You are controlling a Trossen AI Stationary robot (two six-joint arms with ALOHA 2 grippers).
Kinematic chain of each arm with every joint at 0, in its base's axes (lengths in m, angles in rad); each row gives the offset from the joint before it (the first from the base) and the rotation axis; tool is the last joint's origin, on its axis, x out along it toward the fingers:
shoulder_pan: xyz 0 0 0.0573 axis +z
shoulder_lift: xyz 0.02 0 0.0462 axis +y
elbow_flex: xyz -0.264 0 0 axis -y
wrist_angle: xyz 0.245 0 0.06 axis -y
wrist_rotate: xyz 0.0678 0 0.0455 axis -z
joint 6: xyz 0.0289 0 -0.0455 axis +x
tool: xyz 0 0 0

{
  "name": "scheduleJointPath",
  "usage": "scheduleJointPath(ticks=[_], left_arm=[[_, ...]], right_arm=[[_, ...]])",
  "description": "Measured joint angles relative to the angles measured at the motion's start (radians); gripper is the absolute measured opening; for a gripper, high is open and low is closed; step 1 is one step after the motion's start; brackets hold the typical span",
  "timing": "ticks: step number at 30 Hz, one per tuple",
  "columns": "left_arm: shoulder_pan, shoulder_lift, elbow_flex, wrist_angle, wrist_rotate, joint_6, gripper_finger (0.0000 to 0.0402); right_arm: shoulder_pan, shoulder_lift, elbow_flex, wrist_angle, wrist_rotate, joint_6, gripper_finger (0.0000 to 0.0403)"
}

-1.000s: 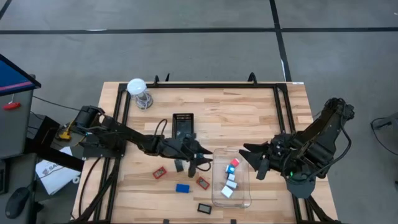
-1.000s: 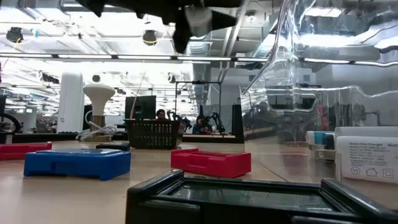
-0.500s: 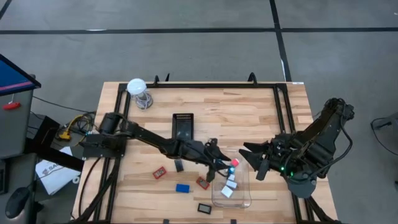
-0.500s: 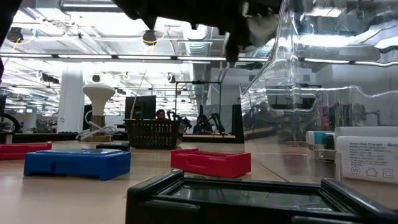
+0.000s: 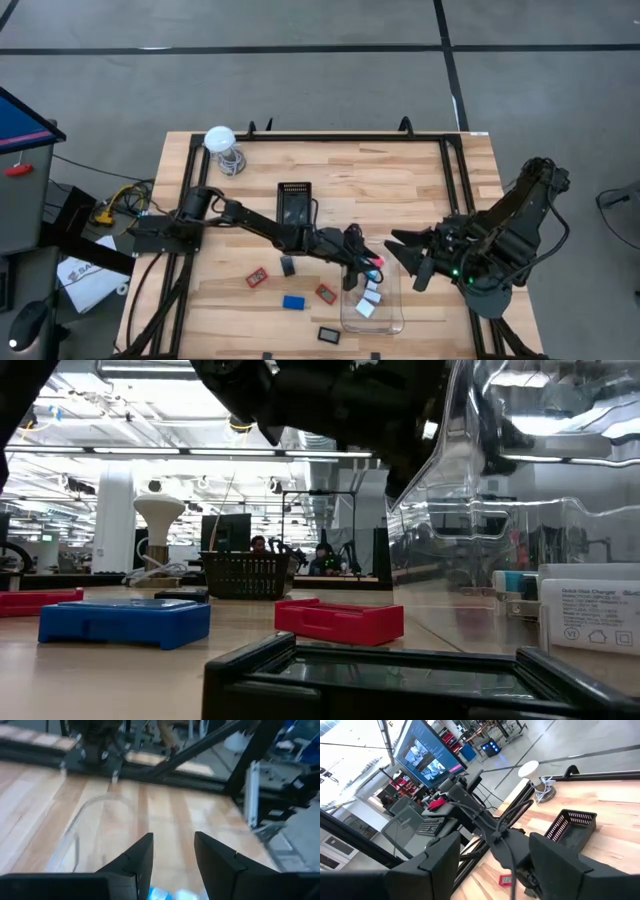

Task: Pick & Place Office items
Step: Put the blue charger adapter into the transparent bin, then adjust the transparent bin

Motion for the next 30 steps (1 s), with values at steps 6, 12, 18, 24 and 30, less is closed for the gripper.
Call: scheduleJointPath(ticks=[6, 12, 18, 24, 30], left_arm=[[0.0, 0.002, 0.0, -0.012, 0.0, 0.003, 0.0134], [0.0, 0.002, 0.0, -0.01, 0.021, 0.008, 0.0134], [-0.001, 0.002, 0.0, 0.006, 0.047, 0.028, 0.0166], [-0.001, 0.002, -0.001, 0.003, 0.072, 0.031, 0.0191], [-0.02, -0.043, 0.0, -0.184, 0.144, 0.091, 0.0165]], right_arm=[[0.0, 0.0, 0.0, 0.001, 0.0, -0.005, 0.0228], [0.0, 0.0, 0.0, 0.007, 0.001, -0.017, 0.0228], [0.0, 0.0, 0.0, 0.007, 0.001, -0.018, 0.0228], [0.0, 0.0, 0.0, 0.007, 0.001, -0.018, 0.0228], [0.0, 0.0, 0.0, 0.008, 0.001, -0.02, 0.0228]])
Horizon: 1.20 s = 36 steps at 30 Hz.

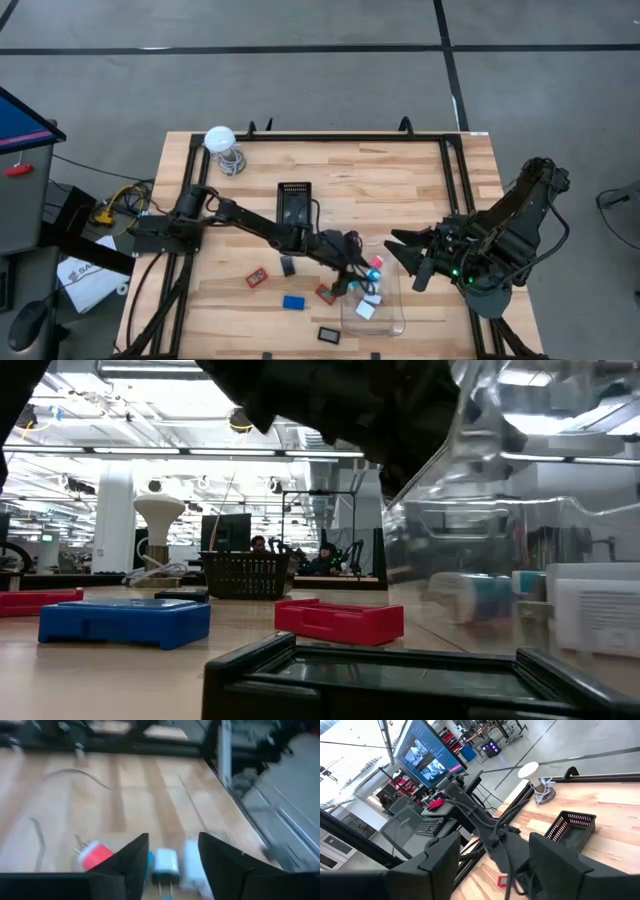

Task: Pick & Place Office items
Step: Adjust the transparent bin

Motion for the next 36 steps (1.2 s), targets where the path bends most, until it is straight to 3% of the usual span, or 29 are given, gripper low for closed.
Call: scheduleJointPath(ticks=[5, 12, 36], left_arm=[[-0.026, -0.039, -0.003, -0.135, -0.031, 0.094, 0.0102], [-0.02, -0.076, -0.003, -0.28, -0.157, 0.1, 0.0009], [-0.009, -0.082, 0.0, -0.406, -0.188, 0.09, 0.0001]], right_arm=[[0.0, 0.0, 0.0, -0.005, 0.0, -0.004, 0.0228], [0.0, 0.0, 0.0, -0.017, 0.0, -0.006, 0.0228], [0.008, 0.0, 0.0, -0.021, 0.002, -0.006, 0.0228]])
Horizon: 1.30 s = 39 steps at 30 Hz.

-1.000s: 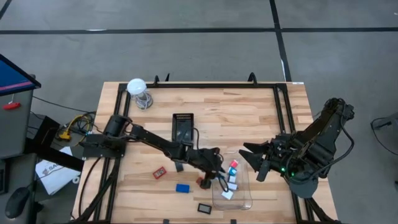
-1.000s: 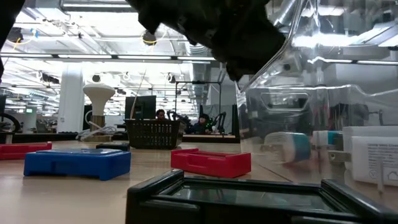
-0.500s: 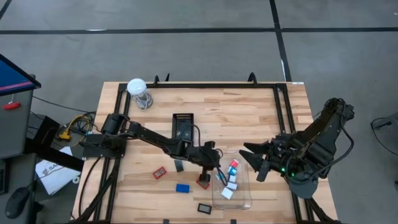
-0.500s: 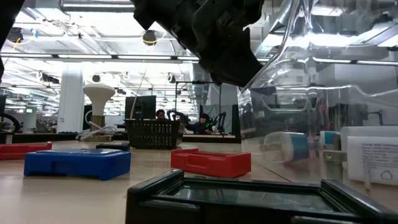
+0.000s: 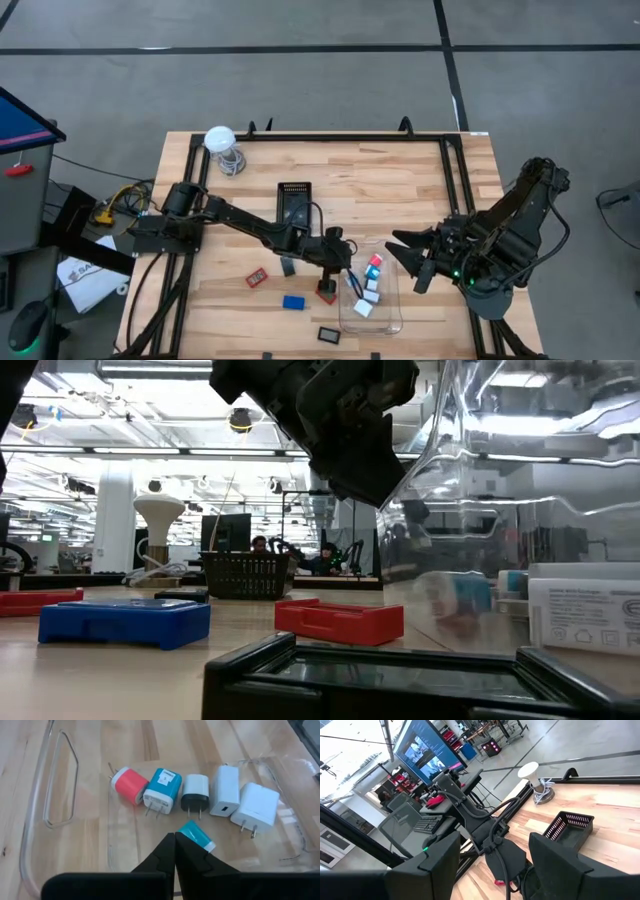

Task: Pick & Place Office items
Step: Adjust the transparent bin, then put the top red digital clock into the black bin

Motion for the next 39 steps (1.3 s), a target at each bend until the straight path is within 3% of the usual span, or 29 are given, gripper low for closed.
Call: scheduleJointPath(ticks=[13, 26, 35, 39], left_arm=[[0.006, -0.028, -0.003, -0.07, -0.033, -0.004, 0.0001], [0.006, -0.037, -0.004, -0.016, -0.032, -0.022, 0.0007], [0.006, -0.247, -0.007, -0.024, -0.088, 0.01, 0.0041], [0.006, -0.381, -0.087, -0.089, -0.107, 0.001, 0.0075]], right_arm=[[0.0, 0.0, 0.0, -0.004, 0.0, -0.008, 0.0228], [0.0, 0.0, 0.0, -0.002, 0.0, -0.016, 0.0228], [0.0, 0.0, 0.0, -0.003, 0.019, -0.017, 0.0228], [0.0, 0.0, 0.0, -0.005, 0.019, -0.024, 0.0228]])
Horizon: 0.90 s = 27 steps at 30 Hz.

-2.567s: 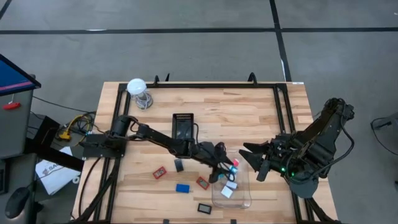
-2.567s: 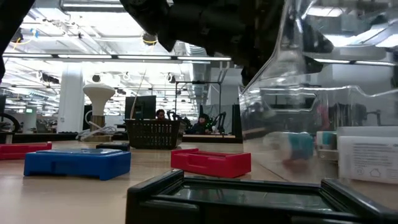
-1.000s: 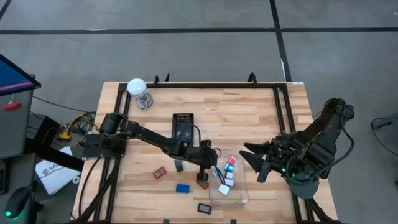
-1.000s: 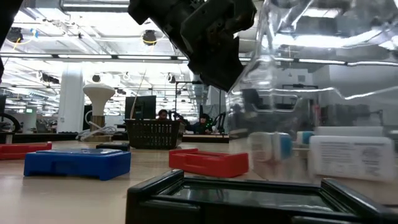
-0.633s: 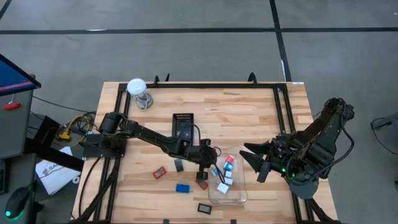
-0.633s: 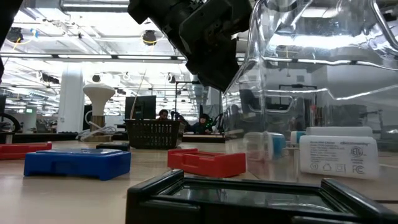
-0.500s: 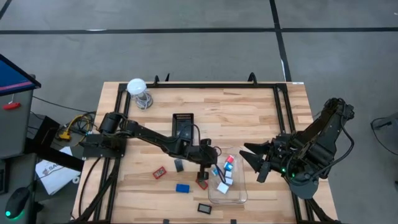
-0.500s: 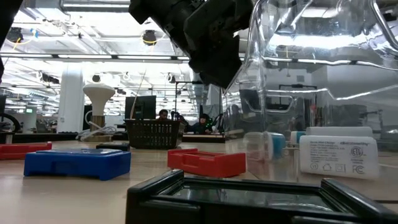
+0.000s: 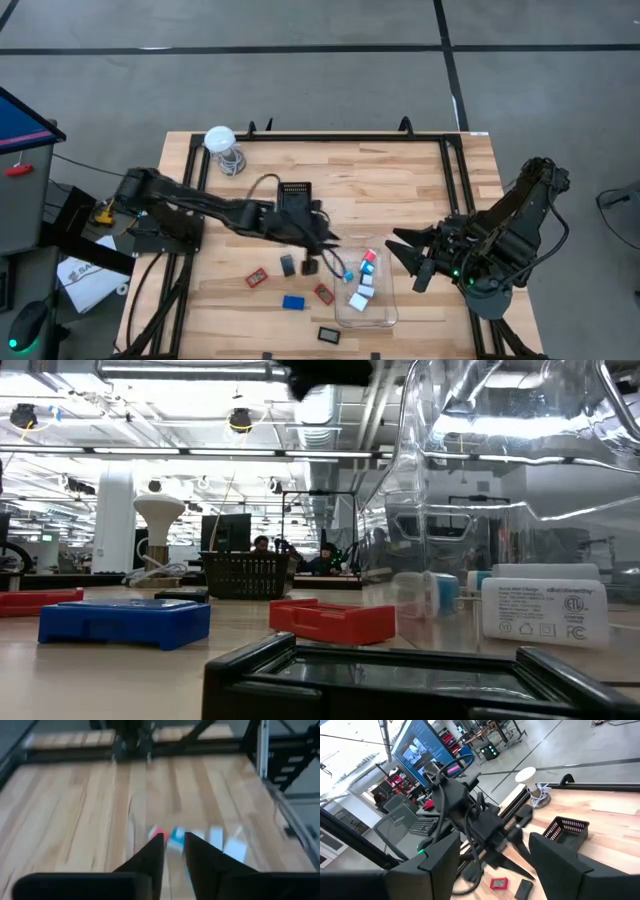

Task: Pick & Place Office items
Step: Put the top red digital clock into the black bin

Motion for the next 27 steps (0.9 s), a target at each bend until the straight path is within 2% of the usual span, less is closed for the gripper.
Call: scheduleJointPath(ticks=[4, 8, 11, 15, 19, 22, 27], left_arm=[[-0.015, -0.151, -0.139, -0.107, 0.0, -0.124, 0.0115], [-0.078, -0.325, -0.297, -0.176, -0.003, -0.285, 0.0153], [-0.158, -0.442, -0.403, -0.182, -0.008, -0.42, 0.0177], [-0.3, -0.544, -0.492, -0.239, -0.085, -0.601, 0.0202], [-0.452, -0.547, -0.506, -0.324, -0.168, -0.734, 0.0222], [-0.541, -0.497, -0.506, -0.354, -0.224, -0.822, 0.0235], [-0.582, -0.378, -0.508, -0.411, -0.236, -0.974, 0.0253]], right_arm=[[0.0, 0.0, 0.0, -0.001, 0.0, 0.0, 0.0228], [0.0, 0.0, 0.0, 0.0, 0.0, 0.0, 0.0228], [-0.002, 0.0, 0.0, 0.003, 0.0, 0.0, 0.0228], [-0.003, 0.0, 0.0, 0.01, 0.0, 0.004, 0.0228], [-0.003, 0.0, 0.0, 0.012, 0.0, 0.025, 0.0228], [-0.003, 0.0, 0.0, 0.015, 0.003, 0.034, 0.0228], [-0.003, 0.0, 0.0, 0.025, 0.012, 0.034, 0.0228]])
